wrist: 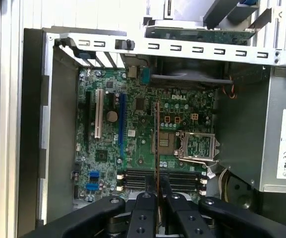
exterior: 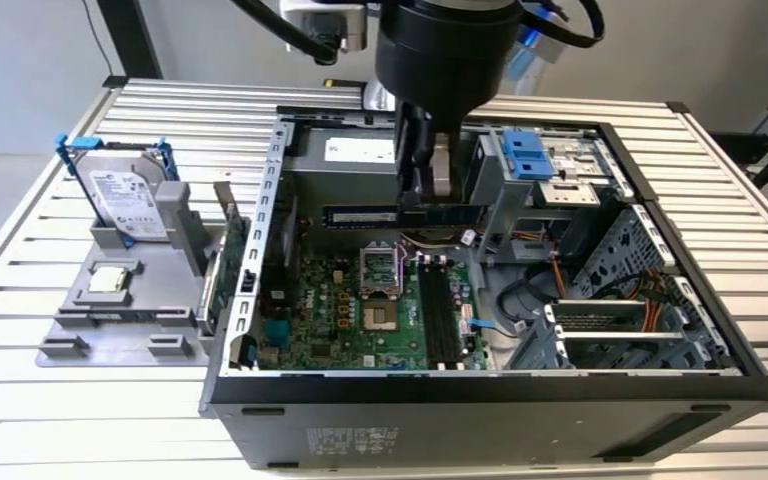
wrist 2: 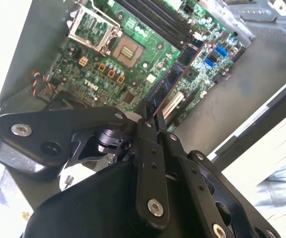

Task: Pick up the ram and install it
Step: 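Pick up the ram and move it above insertion slot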

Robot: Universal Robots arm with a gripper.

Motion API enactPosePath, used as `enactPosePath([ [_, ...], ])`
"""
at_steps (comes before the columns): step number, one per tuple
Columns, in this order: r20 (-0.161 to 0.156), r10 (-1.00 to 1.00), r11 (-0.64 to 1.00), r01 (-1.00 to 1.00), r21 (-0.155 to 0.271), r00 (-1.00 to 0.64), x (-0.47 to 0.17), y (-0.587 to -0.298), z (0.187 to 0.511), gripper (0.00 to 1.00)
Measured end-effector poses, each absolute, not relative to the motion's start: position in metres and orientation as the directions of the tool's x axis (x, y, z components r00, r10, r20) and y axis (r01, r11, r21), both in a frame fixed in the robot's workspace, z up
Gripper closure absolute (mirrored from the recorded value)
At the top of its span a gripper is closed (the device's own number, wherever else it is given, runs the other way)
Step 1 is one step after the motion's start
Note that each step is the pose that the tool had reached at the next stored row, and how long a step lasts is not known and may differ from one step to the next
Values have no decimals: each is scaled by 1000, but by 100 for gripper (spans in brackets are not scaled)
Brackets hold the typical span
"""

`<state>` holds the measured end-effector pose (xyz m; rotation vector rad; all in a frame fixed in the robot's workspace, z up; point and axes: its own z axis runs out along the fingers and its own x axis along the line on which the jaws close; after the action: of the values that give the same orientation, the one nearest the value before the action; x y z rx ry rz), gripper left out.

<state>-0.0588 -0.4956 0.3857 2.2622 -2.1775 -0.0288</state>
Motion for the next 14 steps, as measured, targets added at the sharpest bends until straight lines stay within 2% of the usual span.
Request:
enactPosePath([
  [14, -12, -999, -38, -999, 16, 38, -23, -495, 386, 100],
])
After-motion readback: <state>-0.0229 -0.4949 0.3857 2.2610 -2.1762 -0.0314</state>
